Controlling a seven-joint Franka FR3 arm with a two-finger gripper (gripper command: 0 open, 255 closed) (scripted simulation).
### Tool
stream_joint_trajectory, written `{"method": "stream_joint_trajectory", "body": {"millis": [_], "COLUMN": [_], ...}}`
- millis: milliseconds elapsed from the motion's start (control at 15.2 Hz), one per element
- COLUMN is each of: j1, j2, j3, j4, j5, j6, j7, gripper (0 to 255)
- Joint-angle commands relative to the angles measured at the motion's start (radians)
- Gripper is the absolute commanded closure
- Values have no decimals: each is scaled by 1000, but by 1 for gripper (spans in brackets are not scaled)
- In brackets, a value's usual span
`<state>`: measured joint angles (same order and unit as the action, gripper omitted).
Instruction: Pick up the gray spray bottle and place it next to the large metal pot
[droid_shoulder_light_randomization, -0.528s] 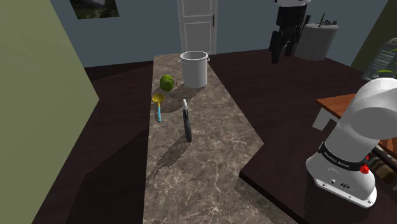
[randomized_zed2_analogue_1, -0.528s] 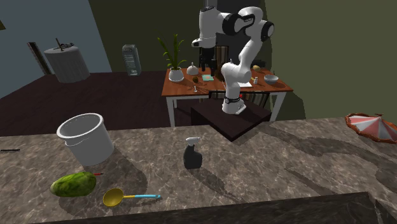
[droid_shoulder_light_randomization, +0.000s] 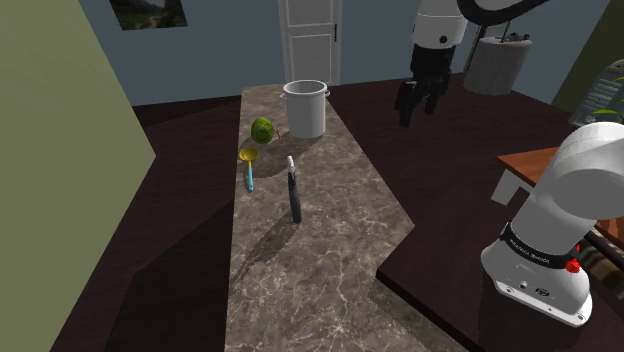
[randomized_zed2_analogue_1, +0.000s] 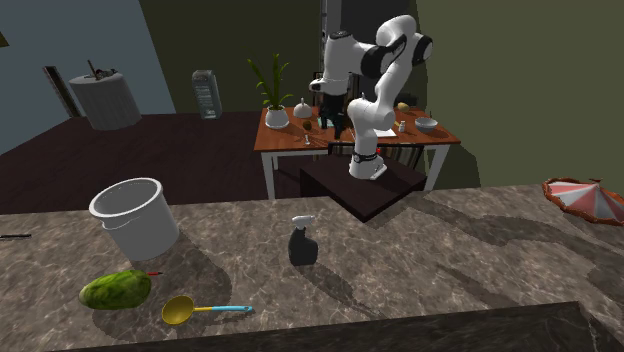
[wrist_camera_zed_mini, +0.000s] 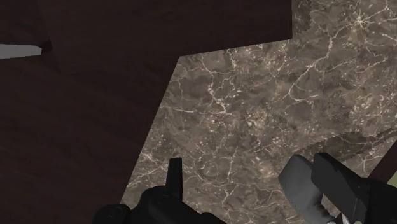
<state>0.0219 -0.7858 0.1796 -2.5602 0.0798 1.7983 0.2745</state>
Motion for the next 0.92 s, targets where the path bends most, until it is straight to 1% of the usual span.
{"method": "stream_joint_trajectory", "body": {"millis": [0, 264, 528, 726, 858], "j1": [6, 3, -30, -89, -151], "j2": [15, 89, 205, 313, 393], "j3": [51, 159, 281, 388, 471], "j4": [-43, -90, -101, -84, -61], "j5": [20, 41, 25, -28, -96], "j6": [92, 273, 455, 584, 660], "j7": [65, 194, 342, 476, 584], "gripper": [0, 0, 0, 0, 0]}}
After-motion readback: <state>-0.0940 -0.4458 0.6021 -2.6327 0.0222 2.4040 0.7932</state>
